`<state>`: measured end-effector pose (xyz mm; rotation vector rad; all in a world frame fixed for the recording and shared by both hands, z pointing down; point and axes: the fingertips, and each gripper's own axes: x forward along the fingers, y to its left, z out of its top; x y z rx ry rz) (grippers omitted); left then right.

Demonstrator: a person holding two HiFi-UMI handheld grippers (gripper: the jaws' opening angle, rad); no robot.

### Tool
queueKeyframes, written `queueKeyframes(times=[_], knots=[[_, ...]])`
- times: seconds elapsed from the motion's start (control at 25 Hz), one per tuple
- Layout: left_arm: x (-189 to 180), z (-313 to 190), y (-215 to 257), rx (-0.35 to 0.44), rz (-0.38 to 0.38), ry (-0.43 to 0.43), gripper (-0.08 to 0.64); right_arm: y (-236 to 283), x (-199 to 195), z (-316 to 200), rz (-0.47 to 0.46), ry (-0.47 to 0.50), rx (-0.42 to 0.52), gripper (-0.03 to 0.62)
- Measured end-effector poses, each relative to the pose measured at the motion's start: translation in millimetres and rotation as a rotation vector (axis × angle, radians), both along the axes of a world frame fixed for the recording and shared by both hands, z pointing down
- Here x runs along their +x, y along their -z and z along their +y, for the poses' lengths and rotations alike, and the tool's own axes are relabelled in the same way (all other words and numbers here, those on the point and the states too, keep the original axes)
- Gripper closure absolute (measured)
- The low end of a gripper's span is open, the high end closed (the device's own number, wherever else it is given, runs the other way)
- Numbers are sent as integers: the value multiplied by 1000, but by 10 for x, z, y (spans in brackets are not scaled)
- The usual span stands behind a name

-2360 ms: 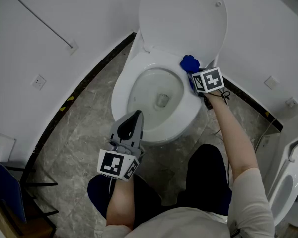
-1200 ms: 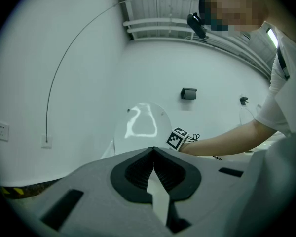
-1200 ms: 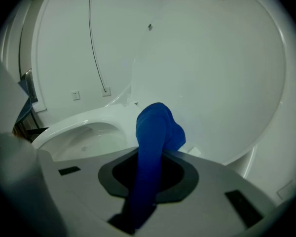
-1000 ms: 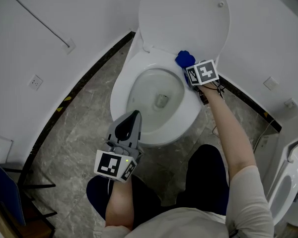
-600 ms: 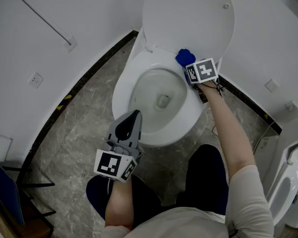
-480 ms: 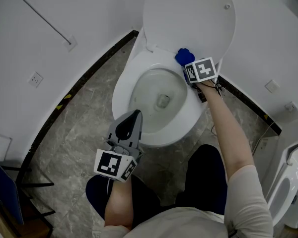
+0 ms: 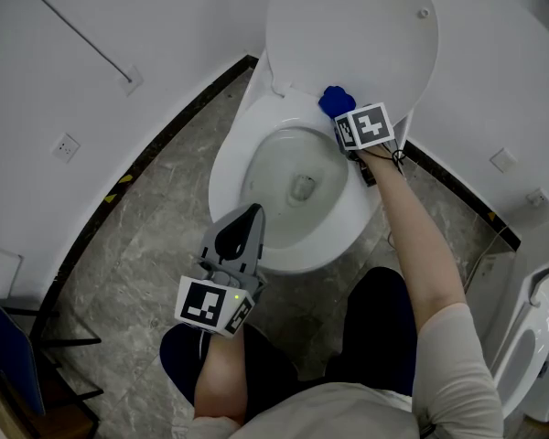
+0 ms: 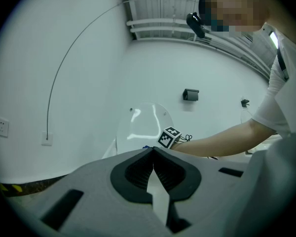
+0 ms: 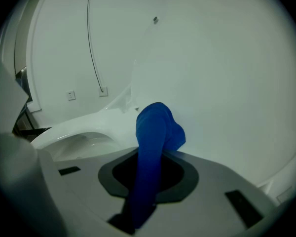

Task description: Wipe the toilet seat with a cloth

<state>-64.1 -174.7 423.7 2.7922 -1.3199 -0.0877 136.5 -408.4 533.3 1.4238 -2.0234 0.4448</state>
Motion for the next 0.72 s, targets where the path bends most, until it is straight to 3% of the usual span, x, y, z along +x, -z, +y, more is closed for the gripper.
queueKeyframes(times=[0.72], knots=[[-103, 29, -19, -8, -1, -2, 552, 0, -190, -144, -12, -17, 0, 529]])
